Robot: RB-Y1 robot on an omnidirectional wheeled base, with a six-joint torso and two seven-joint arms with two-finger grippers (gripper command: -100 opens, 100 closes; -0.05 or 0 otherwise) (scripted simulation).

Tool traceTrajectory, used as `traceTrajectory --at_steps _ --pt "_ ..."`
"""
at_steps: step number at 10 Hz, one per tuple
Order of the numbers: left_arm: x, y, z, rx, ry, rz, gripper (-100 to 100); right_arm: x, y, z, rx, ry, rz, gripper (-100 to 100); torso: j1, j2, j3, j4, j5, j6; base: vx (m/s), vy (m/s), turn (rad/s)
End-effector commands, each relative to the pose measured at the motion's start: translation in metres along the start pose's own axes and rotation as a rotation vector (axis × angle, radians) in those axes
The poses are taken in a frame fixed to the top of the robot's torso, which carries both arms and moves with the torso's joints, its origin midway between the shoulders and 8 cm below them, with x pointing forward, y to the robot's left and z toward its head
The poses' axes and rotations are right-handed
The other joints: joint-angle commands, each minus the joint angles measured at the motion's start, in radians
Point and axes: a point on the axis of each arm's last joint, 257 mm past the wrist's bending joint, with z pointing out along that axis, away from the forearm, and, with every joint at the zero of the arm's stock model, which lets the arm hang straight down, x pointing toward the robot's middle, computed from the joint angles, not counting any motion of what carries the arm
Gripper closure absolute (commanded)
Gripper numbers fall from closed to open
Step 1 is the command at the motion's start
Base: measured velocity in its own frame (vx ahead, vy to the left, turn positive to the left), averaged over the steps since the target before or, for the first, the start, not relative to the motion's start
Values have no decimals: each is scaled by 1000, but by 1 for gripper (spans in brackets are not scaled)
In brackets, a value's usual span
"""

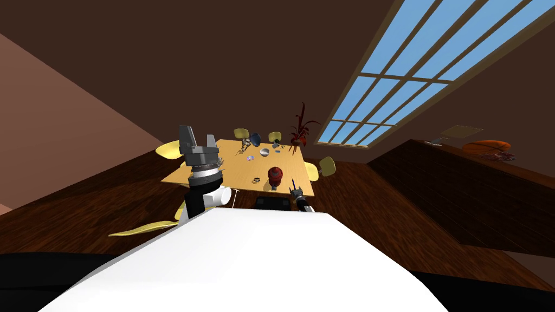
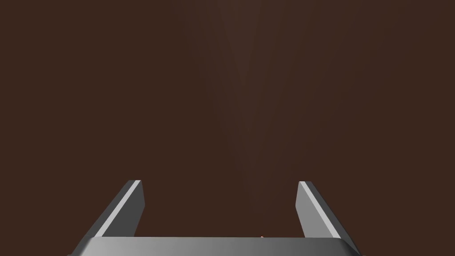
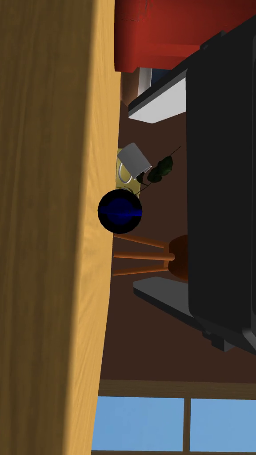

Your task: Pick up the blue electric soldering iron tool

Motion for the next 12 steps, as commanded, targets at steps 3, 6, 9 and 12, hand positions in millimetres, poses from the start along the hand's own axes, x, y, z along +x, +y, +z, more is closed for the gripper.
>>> traceTrajectory --at_steps 3,6,9,12 --pt "0 0 0 0 0 0 0 4 8 -3 1 0 -3 100 3 3 1 0 1 0 50 -35 -6" --pt "0 0 0 0 0 0 0 3 9 -3 0 -2 -3 100 4 4 2 1 0 -1 0 0 0" --pt "0 0 0 0 0 0 0 0 -3 2 0 0 -2 100 3 4 2 1 0 -1 -26 14 13" --pt "0 0 0 0 0 -1 0 -7 -29 13 3 1 1 100 7 9 4 0 0 -1 -105 93 22"
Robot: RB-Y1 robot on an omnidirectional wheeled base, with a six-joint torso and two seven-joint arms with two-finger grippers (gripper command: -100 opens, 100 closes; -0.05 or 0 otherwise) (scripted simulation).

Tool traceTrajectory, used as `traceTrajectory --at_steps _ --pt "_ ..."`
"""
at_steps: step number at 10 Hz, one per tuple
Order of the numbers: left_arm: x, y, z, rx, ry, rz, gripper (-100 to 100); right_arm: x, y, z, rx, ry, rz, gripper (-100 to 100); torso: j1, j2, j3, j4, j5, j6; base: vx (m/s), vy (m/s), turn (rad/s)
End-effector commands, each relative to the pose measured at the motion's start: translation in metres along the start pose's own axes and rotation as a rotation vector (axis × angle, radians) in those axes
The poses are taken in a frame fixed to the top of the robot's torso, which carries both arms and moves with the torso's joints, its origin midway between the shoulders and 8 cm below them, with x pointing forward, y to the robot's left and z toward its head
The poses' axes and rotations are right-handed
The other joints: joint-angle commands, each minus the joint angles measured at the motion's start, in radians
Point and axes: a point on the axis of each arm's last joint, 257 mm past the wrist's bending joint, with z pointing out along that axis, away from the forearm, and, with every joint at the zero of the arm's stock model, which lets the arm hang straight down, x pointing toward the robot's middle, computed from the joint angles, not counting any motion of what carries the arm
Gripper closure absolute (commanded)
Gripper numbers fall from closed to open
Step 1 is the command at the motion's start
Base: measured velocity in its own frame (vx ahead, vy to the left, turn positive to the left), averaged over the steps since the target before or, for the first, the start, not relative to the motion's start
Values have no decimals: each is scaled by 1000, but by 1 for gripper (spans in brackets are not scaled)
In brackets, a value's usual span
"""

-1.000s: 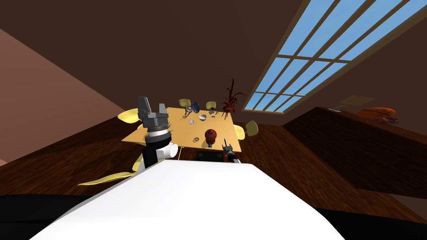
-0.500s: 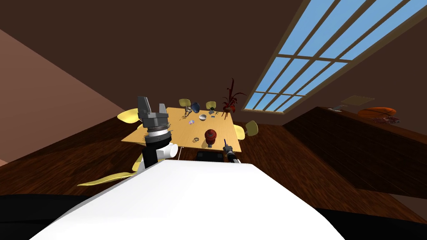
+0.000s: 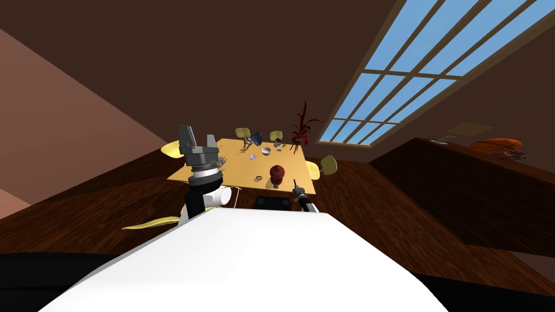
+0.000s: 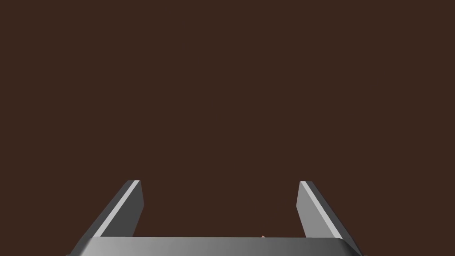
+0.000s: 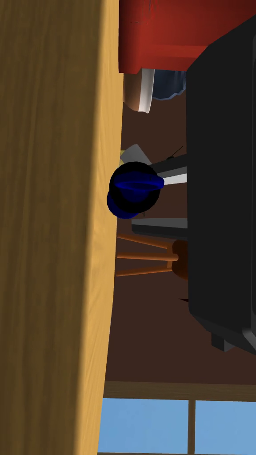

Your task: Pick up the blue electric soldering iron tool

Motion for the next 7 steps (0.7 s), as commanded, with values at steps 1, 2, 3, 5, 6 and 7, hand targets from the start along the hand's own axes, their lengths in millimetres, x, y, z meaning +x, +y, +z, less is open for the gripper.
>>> traceTrajectory --at_steps 1,2,3,5,6,7 --pt "0 0 0 0 0 0 0 -3 -14 6 3 1 5 100 0 0 0 0 0 0 -90 83 25" --pt "0 0 0 0 0 0 0 -6 -24 9 6 1 6 100 -1 0 0 0 0 0 -91 74 24" --pt "0 0 0 0 0 0 0 -10 -33 12 10 1 8 100 -2 0 0 0 0 0 -78 65 23" --pt "0 0 0 0 0 0 0 -17 -54 19 20 1 11 100 -2 0 0 0 0 0 -83 75 22" --pt "0 0 0 0 0 0 0 -16 -47 16 16 1 8 100 -2 -1 0 0 0 0 -31 32 -2" --pt "0 0 0 0 0 0 0 -16 -48 16 17 1 11 0 -4 -3 -1 0 0 0 -7 6 -2"
